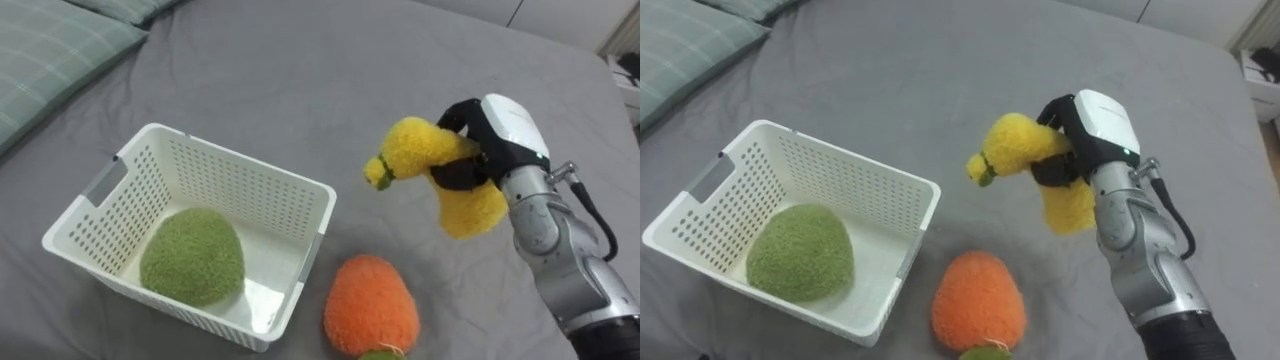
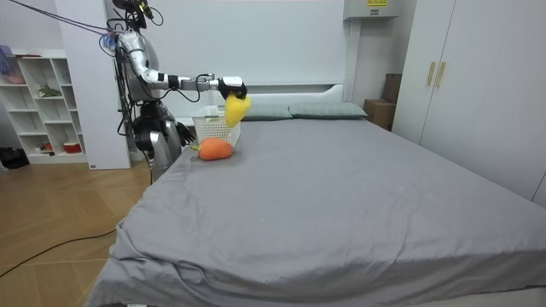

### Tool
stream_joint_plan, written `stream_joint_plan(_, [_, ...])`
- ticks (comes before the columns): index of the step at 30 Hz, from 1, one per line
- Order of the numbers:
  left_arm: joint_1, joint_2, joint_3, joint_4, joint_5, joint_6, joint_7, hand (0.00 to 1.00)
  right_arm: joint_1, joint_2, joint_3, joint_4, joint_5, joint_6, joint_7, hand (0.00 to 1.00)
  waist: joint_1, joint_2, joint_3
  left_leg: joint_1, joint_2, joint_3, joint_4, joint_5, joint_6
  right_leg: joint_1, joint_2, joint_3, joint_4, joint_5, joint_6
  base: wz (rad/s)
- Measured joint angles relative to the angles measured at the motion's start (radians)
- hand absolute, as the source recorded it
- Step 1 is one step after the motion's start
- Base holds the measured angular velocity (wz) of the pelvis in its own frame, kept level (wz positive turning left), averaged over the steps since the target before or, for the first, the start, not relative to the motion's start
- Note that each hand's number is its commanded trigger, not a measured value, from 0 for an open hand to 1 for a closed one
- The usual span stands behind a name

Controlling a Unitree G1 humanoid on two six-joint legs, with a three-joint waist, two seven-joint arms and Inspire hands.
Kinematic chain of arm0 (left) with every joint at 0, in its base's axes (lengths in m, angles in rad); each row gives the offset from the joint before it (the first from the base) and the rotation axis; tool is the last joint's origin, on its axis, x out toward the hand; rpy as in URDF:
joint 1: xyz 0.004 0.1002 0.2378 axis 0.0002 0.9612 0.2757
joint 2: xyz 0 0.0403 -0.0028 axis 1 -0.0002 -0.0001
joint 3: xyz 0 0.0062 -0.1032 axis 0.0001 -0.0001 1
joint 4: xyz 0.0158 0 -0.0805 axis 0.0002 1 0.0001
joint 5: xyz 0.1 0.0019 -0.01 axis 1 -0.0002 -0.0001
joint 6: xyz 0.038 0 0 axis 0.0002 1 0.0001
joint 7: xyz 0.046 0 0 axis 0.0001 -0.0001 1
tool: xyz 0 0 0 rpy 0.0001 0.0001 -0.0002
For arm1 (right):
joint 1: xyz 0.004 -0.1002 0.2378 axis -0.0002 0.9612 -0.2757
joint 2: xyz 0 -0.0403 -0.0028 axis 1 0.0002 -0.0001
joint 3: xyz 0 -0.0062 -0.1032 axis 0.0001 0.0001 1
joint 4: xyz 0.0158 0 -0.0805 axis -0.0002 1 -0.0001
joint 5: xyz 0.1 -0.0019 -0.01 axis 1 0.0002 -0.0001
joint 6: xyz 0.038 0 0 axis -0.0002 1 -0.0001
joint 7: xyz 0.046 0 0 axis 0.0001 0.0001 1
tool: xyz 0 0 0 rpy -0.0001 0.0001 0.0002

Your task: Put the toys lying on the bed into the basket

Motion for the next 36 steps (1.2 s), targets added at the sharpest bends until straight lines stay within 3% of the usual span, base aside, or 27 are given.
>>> stream_joint_plan(8, [-0.010, -0.002, 0.000, -0.014, 0.012, 0.000, -0.002, 0.00, -0.001, 0.033, 0.036, -0.129, 0.000, 0.016, 0.075, 1.00, 0.020, 0.000, -0.0004, 0.014, 0.000, -0.002, -0.001, 0.000, 0.000, 0.009, -0.001, -0.003, 0.000, 0.000, 0.000, 0.00])
stream_joint_plan(14, [-0.012, -0.016, 0.001, -0.014, 0.045, 0.000, -0.004, 0.00, -0.010, 0.101, 0.042, -0.193, 0.018, 0.020, 0.125, 1.00, 0.041, 0.003, 0.0016, 0.006, -0.001, -0.007, -0.002, 0.000, 0.000, 0.007, 0.000, -0.004, 0.000, -0.001, 0.001, 0.01])
stream_joint_plan(18, [-0.014, -0.037, 0.000, -0.015, 0.067, 0.000, -0.005, 0.00, -0.013, 0.132, 0.045, -0.196, 0.028, 0.020, 0.153, 1.00, 0.064, 0.003, 0.0014, 0.004, -0.001, -0.011, -0.002, 0.000, 0.000, 0.007, 0.000, -0.005, 0.000, -0.001, 0.001, 0.02])
stream_joint_plan(21, [-0.014, -0.037, 0.000, -0.009, 0.085, 0.000, -0.005, 0.00, -0.015, 0.147, 0.058, -0.196, 0.035, 0.020, 0.157, 1.00, 0.081, 0.003, 0.0016, 0.004, -0.001, -0.017, -0.002, 0.000, 0.000, 0.008, 0.001, -0.004, -0.001, -0.001, 0.001, 0.03])
stream_joint_plan(25, [-0.013, -0.033, 0.001, -0.006, 0.086, 0.004, -0.005, 0.00, -0.037, 0.160, 0.110, -0.195, 0.034, 0.022, 0.169, 1.00, 0.087, 0.003, 0.0017, 0.005, -0.001, -0.025, -0.002, 0.000, 0.000, 0.008, 0.002, -0.005, -0.004, -0.001, 0.001, 0.05])
stream_joint_plan(36, [-0.021, -0.032, 0.003, 0.014, 0.086, 0.019, -0.024, 0.00, -0.067, 0.173, 0.179, -0.193, 0.035, 0.039, 0.198, 1.00, 0.162, -0.009, 0.0060, -0.011, -0.009, -0.063, -0.002, 0.001, 0.000, 0.012, -0.002, -0.044, -0.018, -0.002, 0.004, 0.09])
